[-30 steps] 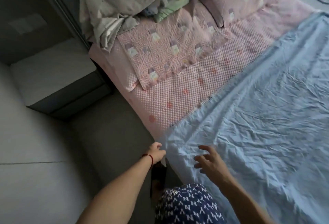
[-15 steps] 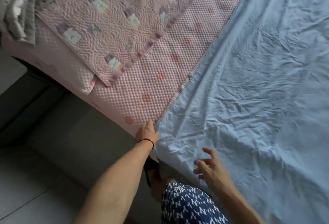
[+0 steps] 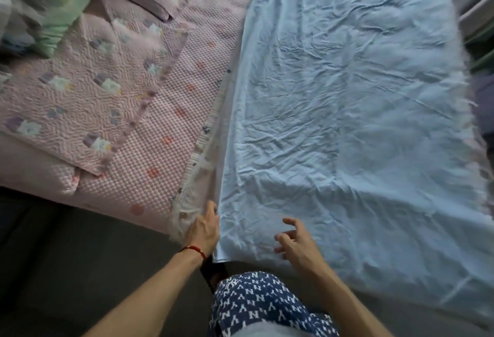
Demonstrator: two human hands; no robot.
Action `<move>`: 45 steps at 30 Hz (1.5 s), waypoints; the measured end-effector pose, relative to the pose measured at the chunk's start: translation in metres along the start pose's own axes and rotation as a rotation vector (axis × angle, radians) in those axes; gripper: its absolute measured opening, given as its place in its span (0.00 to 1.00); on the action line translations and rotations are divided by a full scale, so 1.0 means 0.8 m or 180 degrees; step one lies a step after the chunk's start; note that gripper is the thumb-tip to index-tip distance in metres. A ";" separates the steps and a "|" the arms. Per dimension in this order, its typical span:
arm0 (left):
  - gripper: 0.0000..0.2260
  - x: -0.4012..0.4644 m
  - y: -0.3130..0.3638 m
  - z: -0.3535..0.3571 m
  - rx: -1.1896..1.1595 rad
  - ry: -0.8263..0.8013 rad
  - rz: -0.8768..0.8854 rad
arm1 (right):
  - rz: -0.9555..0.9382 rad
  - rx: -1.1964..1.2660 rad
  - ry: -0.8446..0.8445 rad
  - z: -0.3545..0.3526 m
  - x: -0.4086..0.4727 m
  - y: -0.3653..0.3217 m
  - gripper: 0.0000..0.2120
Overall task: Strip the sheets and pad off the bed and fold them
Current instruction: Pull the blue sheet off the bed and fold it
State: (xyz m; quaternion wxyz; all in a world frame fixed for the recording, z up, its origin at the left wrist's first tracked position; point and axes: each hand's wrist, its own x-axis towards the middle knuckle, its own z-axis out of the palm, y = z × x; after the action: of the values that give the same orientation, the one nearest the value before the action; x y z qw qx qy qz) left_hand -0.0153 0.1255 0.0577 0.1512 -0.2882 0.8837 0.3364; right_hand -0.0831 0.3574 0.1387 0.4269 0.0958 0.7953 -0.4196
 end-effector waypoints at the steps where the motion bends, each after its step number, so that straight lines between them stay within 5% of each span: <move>1: 0.04 -0.012 0.026 0.009 -0.0061 0.0037 0.0062 | -0.0041 0.0101 0.0030 -0.017 0.000 0.020 0.19; 7: 0.05 -0.091 0.237 0.107 0.0122 0.0065 0.0498 | -0.0024 0.0729 0.0205 -0.185 -0.046 0.169 0.13; 16: 0.10 -0.195 0.486 0.309 0.0833 -0.0751 0.1240 | 0.0148 0.1109 0.0689 -0.418 -0.099 0.289 0.09; 22: 0.27 -0.202 0.587 0.445 0.1573 -0.1773 0.1126 | 0.0256 0.1061 0.1266 -0.542 -0.114 0.385 0.08; 26: 0.23 -0.197 0.616 0.485 0.1709 -0.2515 0.0863 | 0.0449 0.1057 0.1489 -0.610 -0.118 0.451 0.09; 32: 0.19 -0.219 0.689 0.508 0.0935 -0.1647 0.0603 | 0.0065 0.1163 0.1262 -0.714 -0.099 0.498 0.07; 40: 0.19 -0.278 0.943 0.536 0.0150 -0.0369 0.0875 | -0.0655 0.0816 0.0859 -0.976 -0.118 0.533 0.08; 45: 0.15 -0.295 1.091 0.526 -0.0330 0.0423 0.1271 | -0.1321 0.0680 0.0912 -1.136 -0.128 0.466 0.08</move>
State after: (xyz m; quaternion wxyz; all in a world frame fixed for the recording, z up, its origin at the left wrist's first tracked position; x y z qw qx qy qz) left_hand -0.3321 1.0389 0.3027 0.0079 -0.1364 0.9128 0.3849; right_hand -0.3735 1.2945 0.2555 0.2024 0.0337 0.8014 -0.5618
